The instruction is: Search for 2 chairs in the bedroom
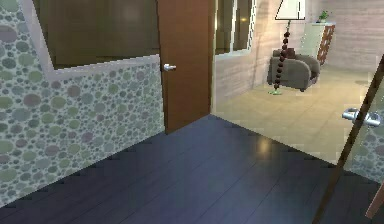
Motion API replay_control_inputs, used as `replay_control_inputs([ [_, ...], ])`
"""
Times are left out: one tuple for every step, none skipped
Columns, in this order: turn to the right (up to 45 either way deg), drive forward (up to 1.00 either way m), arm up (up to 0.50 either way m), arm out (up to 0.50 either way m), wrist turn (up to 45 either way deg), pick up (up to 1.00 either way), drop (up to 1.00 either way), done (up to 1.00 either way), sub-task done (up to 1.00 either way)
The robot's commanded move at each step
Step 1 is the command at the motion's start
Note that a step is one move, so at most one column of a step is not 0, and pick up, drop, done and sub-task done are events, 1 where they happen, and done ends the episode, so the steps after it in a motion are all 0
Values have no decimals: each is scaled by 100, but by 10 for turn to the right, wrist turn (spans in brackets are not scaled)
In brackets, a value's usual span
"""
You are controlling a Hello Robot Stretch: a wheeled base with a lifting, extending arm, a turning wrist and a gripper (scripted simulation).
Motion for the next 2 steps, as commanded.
replay_control_inputs([
  [30, 0, 0, 0, 0, 0, 0, 0, 0],
  [0, 100, 0, 0, 0, 0, 0, 0, 0],
])
